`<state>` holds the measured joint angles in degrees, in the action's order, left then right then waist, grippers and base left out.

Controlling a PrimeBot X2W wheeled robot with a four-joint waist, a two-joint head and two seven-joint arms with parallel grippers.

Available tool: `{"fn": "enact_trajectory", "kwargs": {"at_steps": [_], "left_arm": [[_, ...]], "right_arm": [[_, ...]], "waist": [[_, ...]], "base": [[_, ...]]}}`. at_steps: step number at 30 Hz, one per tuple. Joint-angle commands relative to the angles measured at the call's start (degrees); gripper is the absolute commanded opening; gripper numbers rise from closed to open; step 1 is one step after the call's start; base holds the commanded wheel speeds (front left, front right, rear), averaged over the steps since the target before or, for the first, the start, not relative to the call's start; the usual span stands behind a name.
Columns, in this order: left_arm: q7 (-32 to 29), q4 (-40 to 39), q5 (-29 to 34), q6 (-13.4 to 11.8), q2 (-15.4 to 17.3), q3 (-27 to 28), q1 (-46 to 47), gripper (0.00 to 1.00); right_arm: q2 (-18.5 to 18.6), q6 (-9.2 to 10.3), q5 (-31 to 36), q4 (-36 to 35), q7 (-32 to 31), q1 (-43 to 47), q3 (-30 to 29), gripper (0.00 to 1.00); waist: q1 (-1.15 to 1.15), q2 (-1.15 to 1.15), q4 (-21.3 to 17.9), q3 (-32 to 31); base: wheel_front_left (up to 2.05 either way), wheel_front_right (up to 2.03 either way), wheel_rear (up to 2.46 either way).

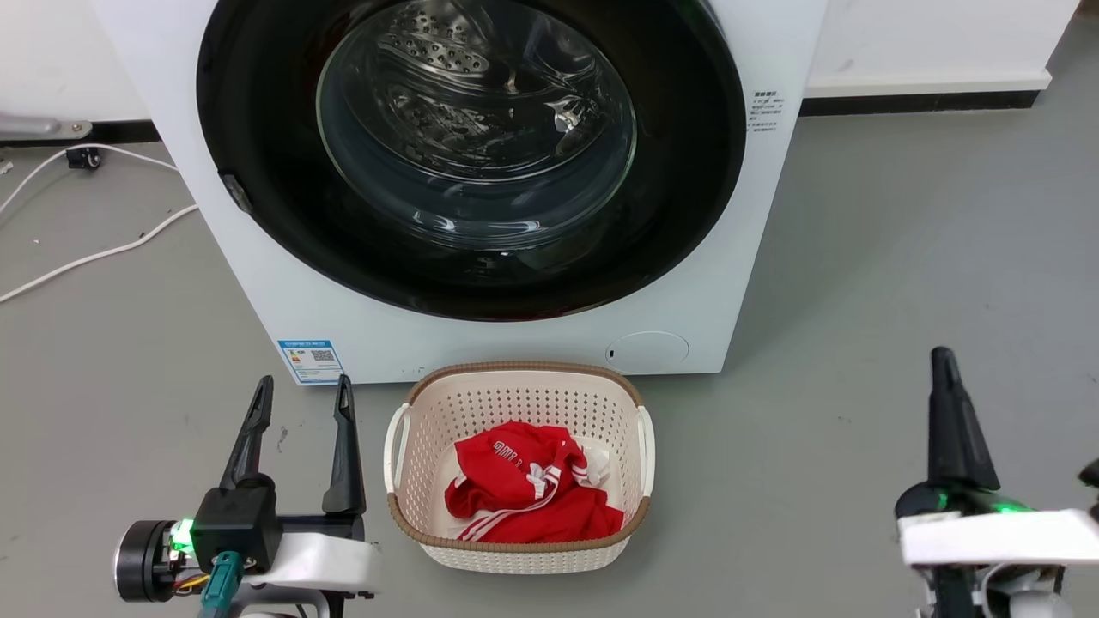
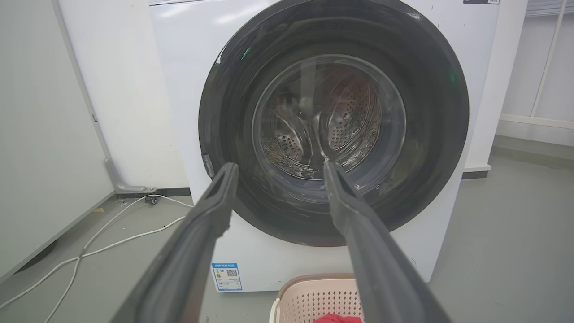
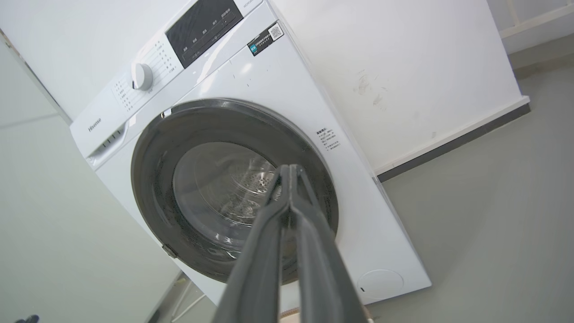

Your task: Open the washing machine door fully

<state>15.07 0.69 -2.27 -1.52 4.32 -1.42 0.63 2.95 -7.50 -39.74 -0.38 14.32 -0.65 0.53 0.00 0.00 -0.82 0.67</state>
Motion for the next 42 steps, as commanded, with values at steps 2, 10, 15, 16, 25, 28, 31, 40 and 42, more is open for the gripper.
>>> {"fn": "enact_trajectory", "kwargs": {"at_steps": [2,10,15,16,25,28,31,40,42], "left_arm": [[0.14,-0.15,0.18,0.17,-0.25,0.23,0.07,1.0],[0.14,-1.38,0.3,0.29,-0.46,0.83,3.58,1.0],[0.14,-1.99,0.37,0.7,-0.57,1.04,6.33,1.0],[0.14,-2.03,0.37,0.81,-0.61,1.0,6.89,1.0],[0.14,-3.25,0.63,1.43,-0.83,0.86,12.05,1.0],[0.14,-3.53,0.63,1.45,-0.93,0.67,13.66,1.0],[0.14,-3.67,0.47,1.43,-1.03,0.42,14.88,1.0],[0.13,-4.35,0.28,1.46,-1.26,0.08,17.14,1.0],[0.13,-4.47,0.3,1.59,-1.27,0.1,17.62,1.0]], "right_arm": [[-0.15,0.02,-6.78,0.34,0.49,-1.47,-0.37,0.0],[-0.12,0.01,-35.53,5.81,-2.99,-13.7,-4.85,0.0],[2.71,0.01,-42.24,14.02,-8.29,-25.67,-10.59,0.0],[3.54,0.01,-42.33,15.68,-9.14,-28.02,-10.96,0.0],[11.17,0.01,-37.78,31.21,-19.78,-51.43,-8.49,0.0],[12.42,0.01,-35.33,37.36,-24.15,-59.36,-6.97,0.0],[12.96,0.01,-32.54,43.38,-29.31,-66.57,-5.15,0.0],[11.97,0.01,-24.16,54.41,-41.87,-79.98,-0.36,0.0],[11.9,0.01,-22.47,55.79,-43.07,-81.62,0.17,0.0]], "waist": [[0.0,0.0,0.0,0.35],[0.0,0.0,0.17,5.32],[0.0,0.0,0.78,8.95],[0.0,0.0,0.95,9.61],[0.0,0.0,2.08,16.71],[0.0,0.0,2.45,19.01],[0.0,0.0,2.9,20.68],[0.0,0.0,3.94,24.21],[0.0,0.0,4.12,24.9]], "base": [[0.0,0.0,0.0],[0.0,0.0,0.0],[0.0,0.0,0.0],[0.0,0.0,0.0],[0.0,0.0,0.0],[0.0,0.0,0.0],[0.0,0.0,0.0],[0.0,0.0,0.0],[0.0,0.0,0.0]]}}
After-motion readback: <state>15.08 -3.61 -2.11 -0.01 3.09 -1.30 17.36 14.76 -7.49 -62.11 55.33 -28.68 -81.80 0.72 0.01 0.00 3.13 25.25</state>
